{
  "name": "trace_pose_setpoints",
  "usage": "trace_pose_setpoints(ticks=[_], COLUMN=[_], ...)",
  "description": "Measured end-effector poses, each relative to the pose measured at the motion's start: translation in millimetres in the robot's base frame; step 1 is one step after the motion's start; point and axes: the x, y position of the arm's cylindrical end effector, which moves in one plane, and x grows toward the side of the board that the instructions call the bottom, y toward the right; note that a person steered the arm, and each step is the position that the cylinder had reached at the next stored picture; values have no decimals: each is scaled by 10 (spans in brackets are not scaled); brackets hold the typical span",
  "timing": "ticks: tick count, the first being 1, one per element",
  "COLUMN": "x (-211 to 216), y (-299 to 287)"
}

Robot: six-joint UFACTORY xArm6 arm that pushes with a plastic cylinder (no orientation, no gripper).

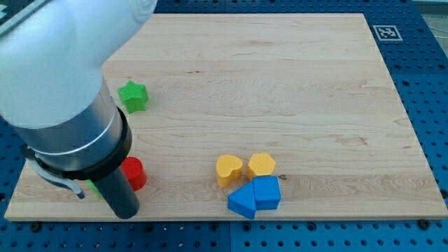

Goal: Slide the green circle in between the red blocks

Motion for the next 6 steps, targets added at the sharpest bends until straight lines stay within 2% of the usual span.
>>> trace_pose_setpoints(ticks=[3,5,6], x=[3,-347,-219], y=[-230,-242,-319])
